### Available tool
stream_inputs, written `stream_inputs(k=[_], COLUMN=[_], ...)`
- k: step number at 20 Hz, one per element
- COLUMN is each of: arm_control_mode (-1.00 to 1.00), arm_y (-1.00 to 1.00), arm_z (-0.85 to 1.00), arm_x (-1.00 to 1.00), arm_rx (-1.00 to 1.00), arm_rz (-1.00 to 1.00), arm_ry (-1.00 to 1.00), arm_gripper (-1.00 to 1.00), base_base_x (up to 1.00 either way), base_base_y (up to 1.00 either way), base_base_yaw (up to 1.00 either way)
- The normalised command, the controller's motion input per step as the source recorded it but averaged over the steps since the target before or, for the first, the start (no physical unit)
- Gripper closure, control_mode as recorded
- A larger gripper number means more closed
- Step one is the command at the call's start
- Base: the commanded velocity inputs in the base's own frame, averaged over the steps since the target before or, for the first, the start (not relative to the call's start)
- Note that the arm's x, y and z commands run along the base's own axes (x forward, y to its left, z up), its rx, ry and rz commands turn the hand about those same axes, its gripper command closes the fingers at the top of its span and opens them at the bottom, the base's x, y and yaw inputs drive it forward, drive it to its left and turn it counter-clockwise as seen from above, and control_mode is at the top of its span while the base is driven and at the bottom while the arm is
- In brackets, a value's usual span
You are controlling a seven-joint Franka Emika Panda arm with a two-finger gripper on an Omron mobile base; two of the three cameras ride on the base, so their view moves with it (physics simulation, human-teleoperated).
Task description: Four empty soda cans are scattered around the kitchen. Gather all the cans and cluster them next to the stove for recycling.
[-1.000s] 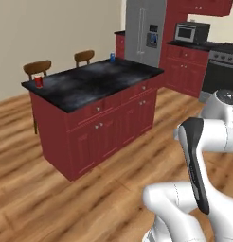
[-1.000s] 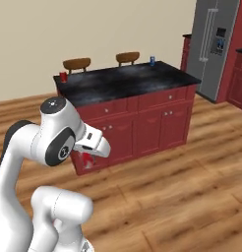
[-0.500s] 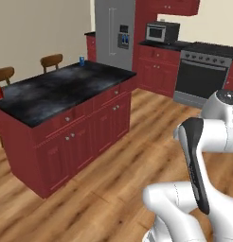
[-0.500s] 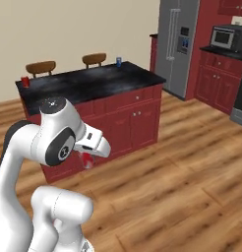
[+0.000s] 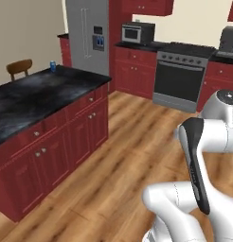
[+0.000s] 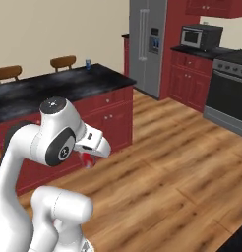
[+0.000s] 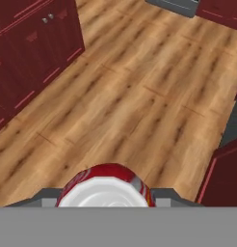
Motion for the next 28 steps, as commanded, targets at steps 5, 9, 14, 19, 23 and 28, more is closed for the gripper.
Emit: stream_inputs(k=[5,9,14,19,23,28], arm_control_mode=[1.00,1.00,1.00,1.00,1.00,1.00], arm_y=[0.00,0.00,0.00,0.00,0.00,0.00], arm_z=[0.00,0.00,0.00,0.00,0.00,0.00], arm_x=[0.00,0.00,0.00,0.00,0.00,0.00], arm_rx=[0.00,0.00,0.00,0.00,0.00,0.00], arm_rz=[0.00,0.00,0.00,0.00,0.00,0.00], arm_ry=[0.00,0.00,0.00,0.00,0.00,0.00], arm_gripper=[1.00,1.00,1.00,1.00,1.00,1.00], base_base_x=[0.50,0.54,0.54,0.59,0.56,0.61], base_base_y=[-0.34,-0.26,-0.03,0.00,0.03,0.11], base_base_yaw=[-0.22,-0.18,-0.21,-0.27,-0.28,-0.20])
